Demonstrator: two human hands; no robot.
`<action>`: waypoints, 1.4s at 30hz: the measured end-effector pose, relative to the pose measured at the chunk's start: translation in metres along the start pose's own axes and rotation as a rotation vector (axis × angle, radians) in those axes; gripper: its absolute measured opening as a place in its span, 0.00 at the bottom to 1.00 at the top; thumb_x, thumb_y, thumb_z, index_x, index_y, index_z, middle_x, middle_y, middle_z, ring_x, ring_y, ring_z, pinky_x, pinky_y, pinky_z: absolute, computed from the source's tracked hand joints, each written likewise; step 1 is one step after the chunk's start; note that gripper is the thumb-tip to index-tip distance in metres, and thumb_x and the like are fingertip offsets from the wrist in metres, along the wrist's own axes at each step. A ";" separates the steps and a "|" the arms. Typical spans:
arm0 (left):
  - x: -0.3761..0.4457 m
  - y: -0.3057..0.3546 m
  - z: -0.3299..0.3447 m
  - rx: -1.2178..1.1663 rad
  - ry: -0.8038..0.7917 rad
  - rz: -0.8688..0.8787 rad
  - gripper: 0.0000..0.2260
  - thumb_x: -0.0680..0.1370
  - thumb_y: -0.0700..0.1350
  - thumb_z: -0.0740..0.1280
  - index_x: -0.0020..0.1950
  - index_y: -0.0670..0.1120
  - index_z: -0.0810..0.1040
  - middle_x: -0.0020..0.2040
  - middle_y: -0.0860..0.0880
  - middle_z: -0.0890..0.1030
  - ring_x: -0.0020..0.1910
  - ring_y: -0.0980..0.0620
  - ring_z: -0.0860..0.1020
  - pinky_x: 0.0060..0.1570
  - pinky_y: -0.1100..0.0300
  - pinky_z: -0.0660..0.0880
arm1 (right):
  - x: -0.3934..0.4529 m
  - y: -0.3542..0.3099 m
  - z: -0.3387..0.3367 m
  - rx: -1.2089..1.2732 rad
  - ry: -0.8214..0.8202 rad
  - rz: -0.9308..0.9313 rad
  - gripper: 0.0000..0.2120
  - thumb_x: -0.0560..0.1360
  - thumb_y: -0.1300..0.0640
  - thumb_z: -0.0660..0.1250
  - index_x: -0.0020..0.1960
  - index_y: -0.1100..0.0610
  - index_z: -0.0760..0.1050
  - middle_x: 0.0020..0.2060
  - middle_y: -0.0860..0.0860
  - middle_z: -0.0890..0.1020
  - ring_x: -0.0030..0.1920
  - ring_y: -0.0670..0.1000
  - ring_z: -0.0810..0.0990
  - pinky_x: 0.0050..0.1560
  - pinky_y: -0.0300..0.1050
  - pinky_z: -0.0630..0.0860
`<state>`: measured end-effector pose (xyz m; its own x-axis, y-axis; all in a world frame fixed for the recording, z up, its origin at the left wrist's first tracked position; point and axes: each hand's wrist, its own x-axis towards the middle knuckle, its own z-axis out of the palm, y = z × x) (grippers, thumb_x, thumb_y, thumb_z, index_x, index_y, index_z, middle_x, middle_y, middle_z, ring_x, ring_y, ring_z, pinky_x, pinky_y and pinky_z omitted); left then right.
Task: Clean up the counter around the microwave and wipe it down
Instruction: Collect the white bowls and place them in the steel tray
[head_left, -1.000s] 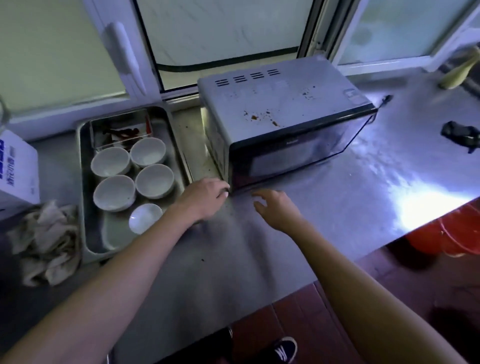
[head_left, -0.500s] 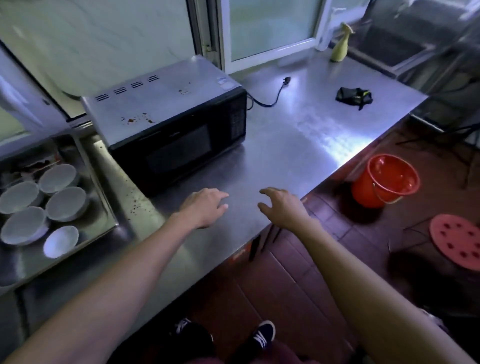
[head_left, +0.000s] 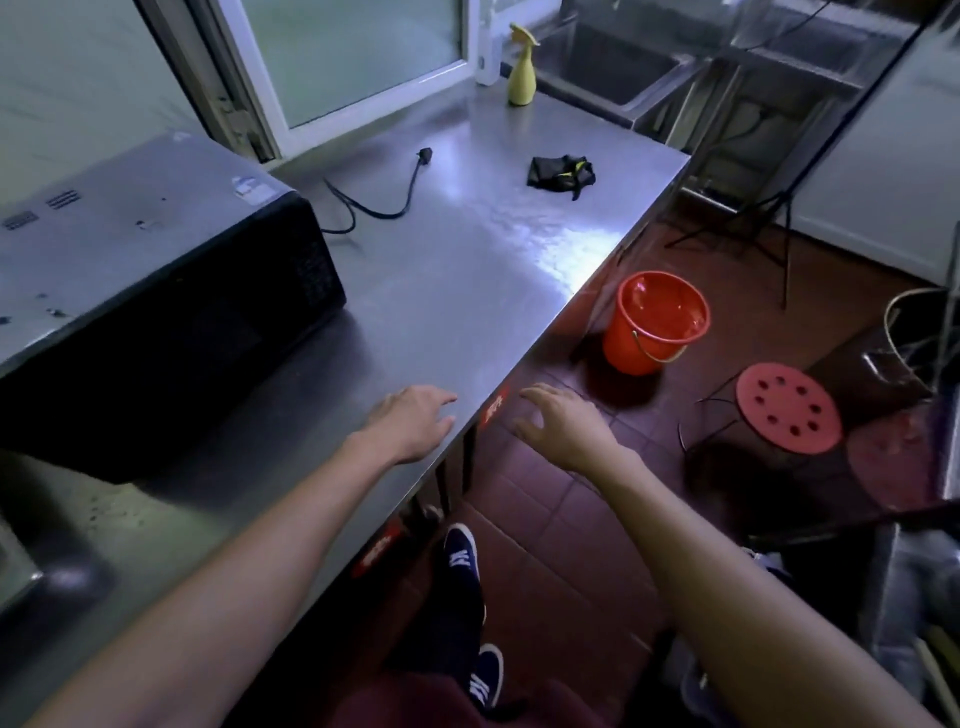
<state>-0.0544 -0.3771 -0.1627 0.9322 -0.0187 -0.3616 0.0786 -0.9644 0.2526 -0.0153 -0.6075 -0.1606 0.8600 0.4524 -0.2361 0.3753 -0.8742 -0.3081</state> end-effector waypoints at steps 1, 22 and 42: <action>0.014 0.005 0.000 -0.007 -0.011 0.009 0.21 0.81 0.56 0.60 0.74 0.56 0.70 0.73 0.50 0.74 0.69 0.44 0.74 0.67 0.50 0.71 | 0.006 0.009 -0.004 -0.013 -0.002 0.008 0.20 0.78 0.47 0.63 0.68 0.52 0.73 0.66 0.50 0.77 0.66 0.57 0.75 0.60 0.54 0.75; 0.294 0.141 -0.062 0.136 -0.076 0.282 0.20 0.81 0.54 0.59 0.72 0.52 0.73 0.70 0.47 0.75 0.68 0.42 0.73 0.66 0.48 0.70 | 0.147 0.201 -0.103 0.030 0.086 0.258 0.22 0.78 0.50 0.62 0.71 0.52 0.71 0.66 0.49 0.76 0.64 0.58 0.75 0.57 0.59 0.76; 0.470 0.278 -0.095 0.246 -0.034 0.127 0.18 0.81 0.50 0.57 0.69 0.48 0.75 0.68 0.47 0.77 0.66 0.43 0.74 0.63 0.48 0.72 | 0.286 0.418 -0.183 0.037 -0.009 0.103 0.18 0.78 0.52 0.62 0.67 0.53 0.73 0.64 0.53 0.78 0.62 0.61 0.76 0.53 0.56 0.75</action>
<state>0.4398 -0.6290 -0.1768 0.9163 -0.1487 -0.3718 -0.1306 -0.9887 0.0735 0.4508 -0.8761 -0.1885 0.8903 0.3620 -0.2761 0.2718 -0.9092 -0.3154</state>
